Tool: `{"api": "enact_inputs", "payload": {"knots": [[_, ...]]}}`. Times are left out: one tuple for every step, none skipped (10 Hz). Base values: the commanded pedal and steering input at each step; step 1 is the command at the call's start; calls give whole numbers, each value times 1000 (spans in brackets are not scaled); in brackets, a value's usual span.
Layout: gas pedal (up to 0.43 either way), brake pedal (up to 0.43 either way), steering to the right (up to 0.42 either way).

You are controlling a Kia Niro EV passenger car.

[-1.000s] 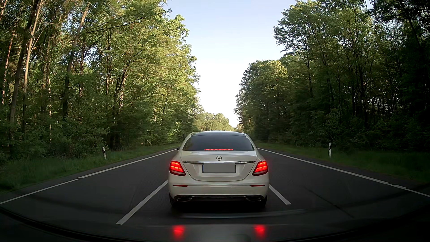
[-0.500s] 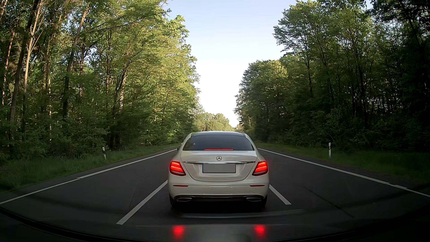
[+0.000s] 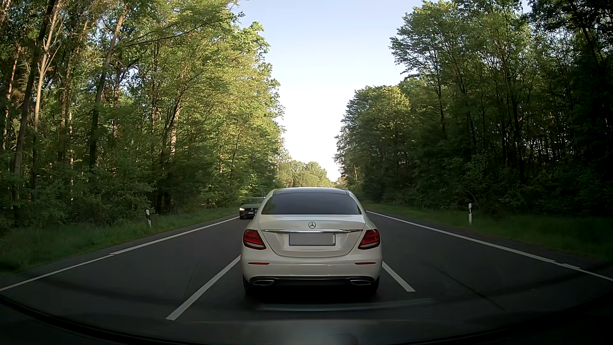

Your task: Follow the waypoints while adhering to traffic rules and regulations

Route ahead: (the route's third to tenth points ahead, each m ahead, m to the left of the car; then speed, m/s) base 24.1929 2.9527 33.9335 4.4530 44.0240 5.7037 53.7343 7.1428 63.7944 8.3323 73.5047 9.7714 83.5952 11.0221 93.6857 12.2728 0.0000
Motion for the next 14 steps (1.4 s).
{"api": "enact_inputs", "payload": {"knots": [[0, 384, -2], [0, 366, -2], [0, 250, -2], [0, 12, -2], [0, 0, -2], [0, 0, -2], [0, 0, -2], [0, 0, -2], [0, 0, -2], [0, 0, -2], [0, 0, -2], [0, 0, -2], [0, 6, -2], [0, 0, -2]]}}
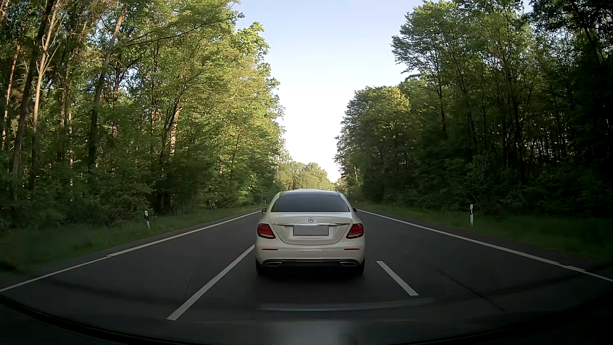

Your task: Follow the waypoints while adhering to traffic rules and regulations

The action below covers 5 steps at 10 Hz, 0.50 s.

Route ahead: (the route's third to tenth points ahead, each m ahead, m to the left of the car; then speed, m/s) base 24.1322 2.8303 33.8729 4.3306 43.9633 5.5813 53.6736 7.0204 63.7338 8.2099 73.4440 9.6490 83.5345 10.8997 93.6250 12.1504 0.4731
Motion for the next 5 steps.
{"api": "enact_inputs", "payload": {"knots": [[0, 0, -2], [0, 0, -2], [0, 0, -2], [0, 0, -2], [0, 0, -2]]}}
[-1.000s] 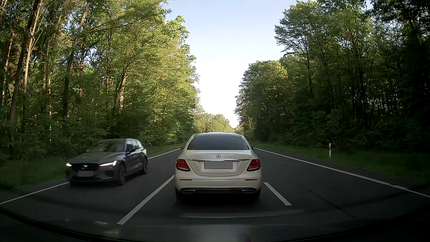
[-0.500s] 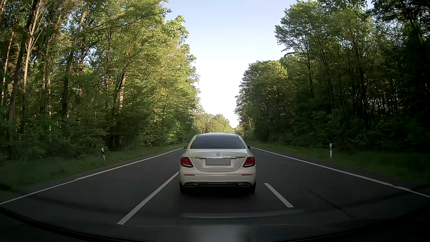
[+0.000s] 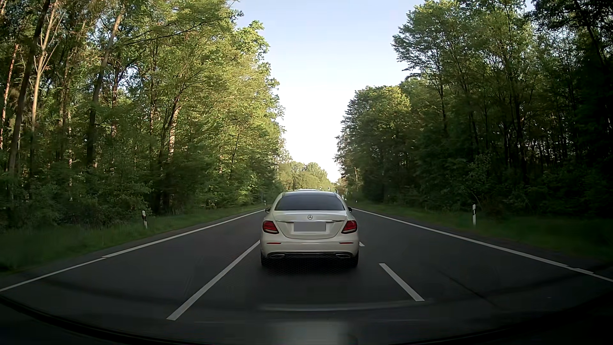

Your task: Follow the waypoints while adhering to traffic rules and regulations

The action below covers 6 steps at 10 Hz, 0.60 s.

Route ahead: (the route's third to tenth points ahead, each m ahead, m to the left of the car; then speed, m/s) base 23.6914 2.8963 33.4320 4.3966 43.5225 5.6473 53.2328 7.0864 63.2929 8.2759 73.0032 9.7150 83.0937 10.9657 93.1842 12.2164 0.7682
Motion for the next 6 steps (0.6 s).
{"api": "enact_inputs", "payload": {"knots": [[47, 0, -2], [87, 0, -2], [110, 0, -2], [138, 0, -2], [138, 0, -2], [138, 0, -2]]}}
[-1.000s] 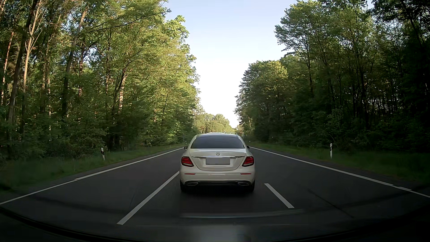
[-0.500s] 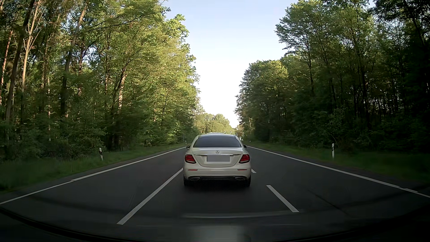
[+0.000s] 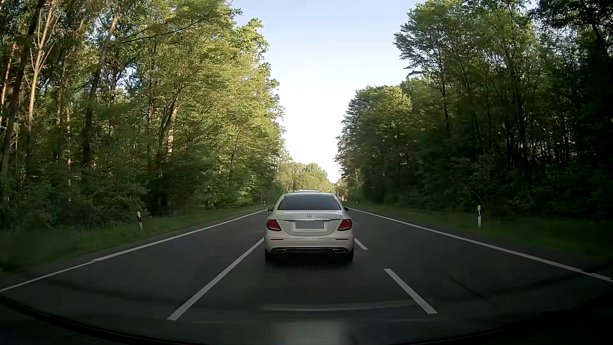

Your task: Follow the waypoints while adhering to traffic rules and regulations

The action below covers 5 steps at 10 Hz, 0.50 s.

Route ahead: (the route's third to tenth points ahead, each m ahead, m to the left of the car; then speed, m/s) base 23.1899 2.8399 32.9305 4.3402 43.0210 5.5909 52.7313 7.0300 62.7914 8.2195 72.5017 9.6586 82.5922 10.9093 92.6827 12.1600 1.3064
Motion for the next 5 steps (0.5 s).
{"api": "enact_inputs", "payload": {"knots": [[138, 0, -2], [138, 0, -2], [138, 0, -2], [138, 0, -2], [138, 0, -2]]}}
